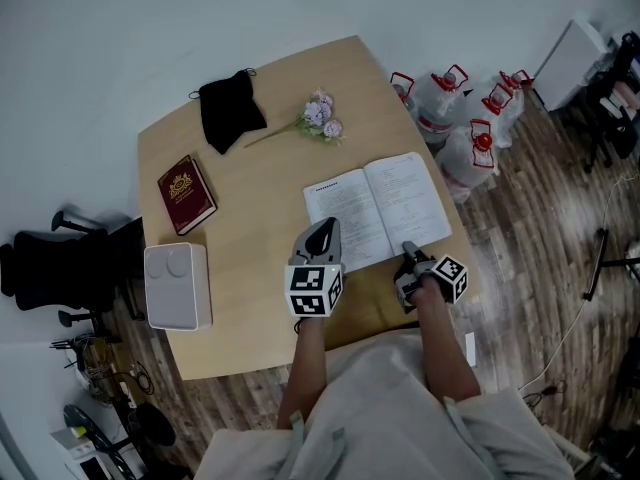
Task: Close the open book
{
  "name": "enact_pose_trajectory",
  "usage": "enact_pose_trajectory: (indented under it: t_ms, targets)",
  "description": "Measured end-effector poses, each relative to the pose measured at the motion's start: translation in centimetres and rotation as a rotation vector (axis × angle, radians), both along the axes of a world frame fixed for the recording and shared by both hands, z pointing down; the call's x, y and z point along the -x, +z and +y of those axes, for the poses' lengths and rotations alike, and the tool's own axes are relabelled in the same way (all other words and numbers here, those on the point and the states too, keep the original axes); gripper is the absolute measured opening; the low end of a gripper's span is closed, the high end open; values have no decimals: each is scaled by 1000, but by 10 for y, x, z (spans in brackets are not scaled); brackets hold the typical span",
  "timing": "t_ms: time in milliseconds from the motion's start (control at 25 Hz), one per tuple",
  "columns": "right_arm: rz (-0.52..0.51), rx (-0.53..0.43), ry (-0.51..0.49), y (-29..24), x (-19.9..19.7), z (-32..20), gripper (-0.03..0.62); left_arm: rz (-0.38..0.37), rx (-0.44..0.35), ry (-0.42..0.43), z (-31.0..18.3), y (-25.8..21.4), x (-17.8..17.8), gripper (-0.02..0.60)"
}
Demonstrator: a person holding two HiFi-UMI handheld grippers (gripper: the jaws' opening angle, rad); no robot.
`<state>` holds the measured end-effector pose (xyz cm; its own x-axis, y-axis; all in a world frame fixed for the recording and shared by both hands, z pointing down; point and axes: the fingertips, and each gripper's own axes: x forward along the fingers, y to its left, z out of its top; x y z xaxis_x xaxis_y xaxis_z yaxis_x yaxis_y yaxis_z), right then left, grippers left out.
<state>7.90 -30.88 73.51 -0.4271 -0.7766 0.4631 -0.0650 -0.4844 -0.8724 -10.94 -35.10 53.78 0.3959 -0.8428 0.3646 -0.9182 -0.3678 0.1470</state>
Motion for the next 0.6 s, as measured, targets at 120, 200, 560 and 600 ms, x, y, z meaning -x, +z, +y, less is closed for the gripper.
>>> enact_pose_trajectory:
  t_ms: [120, 200, 560, 600]
  targets:
    - [26, 45, 17, 3, -3, 1, 67, -6, 0, -5, 0, 0, 0, 23]
    - [49, 59, 23, 3, -5, 0, 63, -11, 4, -10, 0, 1, 1, 23]
    - [122, 191, 128, 7, -9, 1, 54, 12, 17, -27, 3, 4, 10, 23]
    - [144, 210, 128, 7, -9, 1, 55, 13, 17, -30, 3, 4, 11, 23]
